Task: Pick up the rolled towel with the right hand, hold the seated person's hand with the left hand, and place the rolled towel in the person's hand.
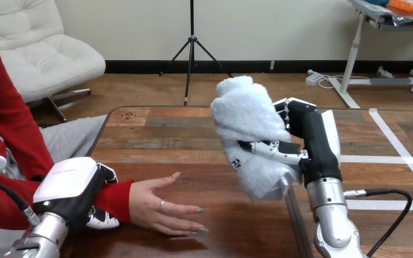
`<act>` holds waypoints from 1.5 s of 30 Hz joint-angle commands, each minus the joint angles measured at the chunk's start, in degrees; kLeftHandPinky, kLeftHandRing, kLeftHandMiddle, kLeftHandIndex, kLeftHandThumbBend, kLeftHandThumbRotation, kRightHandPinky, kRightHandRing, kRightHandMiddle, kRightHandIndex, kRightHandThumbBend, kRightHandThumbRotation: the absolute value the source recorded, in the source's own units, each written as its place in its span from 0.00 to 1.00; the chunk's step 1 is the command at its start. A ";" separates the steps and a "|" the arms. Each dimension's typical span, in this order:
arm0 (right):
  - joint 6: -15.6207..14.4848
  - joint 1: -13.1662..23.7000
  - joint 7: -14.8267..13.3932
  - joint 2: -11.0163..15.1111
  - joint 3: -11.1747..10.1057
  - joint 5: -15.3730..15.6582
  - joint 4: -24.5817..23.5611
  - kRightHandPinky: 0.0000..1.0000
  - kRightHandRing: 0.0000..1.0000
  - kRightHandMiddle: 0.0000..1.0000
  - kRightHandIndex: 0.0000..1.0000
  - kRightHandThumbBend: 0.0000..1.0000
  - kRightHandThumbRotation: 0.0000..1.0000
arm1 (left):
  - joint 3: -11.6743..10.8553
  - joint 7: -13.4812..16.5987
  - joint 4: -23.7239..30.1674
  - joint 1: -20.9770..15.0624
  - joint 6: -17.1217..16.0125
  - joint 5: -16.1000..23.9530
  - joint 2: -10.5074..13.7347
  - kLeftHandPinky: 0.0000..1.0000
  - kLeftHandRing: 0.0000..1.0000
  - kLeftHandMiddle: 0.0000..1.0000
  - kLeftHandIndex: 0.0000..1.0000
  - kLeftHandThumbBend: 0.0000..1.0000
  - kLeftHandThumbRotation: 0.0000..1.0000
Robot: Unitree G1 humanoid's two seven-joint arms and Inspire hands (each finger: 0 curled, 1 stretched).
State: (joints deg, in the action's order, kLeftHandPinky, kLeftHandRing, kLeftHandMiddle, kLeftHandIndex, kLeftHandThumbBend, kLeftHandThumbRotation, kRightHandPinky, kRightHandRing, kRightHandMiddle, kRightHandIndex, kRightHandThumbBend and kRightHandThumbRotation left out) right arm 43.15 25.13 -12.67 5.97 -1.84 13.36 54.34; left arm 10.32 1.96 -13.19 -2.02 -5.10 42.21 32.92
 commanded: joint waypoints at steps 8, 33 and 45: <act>5.14 8.42 -1.65 -0.63 -0.21 -0.96 -0.54 0.29 0.33 0.38 0.41 0.75 0.00 | -3.68 2.42 14.30 -12.27 -2.49 -3.56 -2.76 0.32 0.38 0.42 0.41 0.67 0.00; 4.63 9.89 -3.21 -0.51 0.08 0.40 3.42 0.27 0.31 0.37 0.41 0.76 0.00 | -3.91 1.14 16.00 -14.00 -0.96 -3.73 -3.62 0.31 0.38 0.42 0.41 0.65 0.00; 4.72 10.55 -4.00 -0.72 0.17 0.71 5.33 0.27 0.31 0.37 0.41 0.77 0.00 | -4.05 0.47 16.62 -14.77 -0.66 -4.29 -3.95 0.27 0.35 0.42 0.41 0.64 0.00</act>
State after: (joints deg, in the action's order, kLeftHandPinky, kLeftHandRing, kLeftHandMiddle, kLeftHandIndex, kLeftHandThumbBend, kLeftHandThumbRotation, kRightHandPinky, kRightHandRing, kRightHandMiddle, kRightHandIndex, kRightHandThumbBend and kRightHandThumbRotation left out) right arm 43.29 25.15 -13.89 5.28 -1.84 14.11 60.09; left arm 10.21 0.61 -12.80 -2.37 -3.73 42.15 32.24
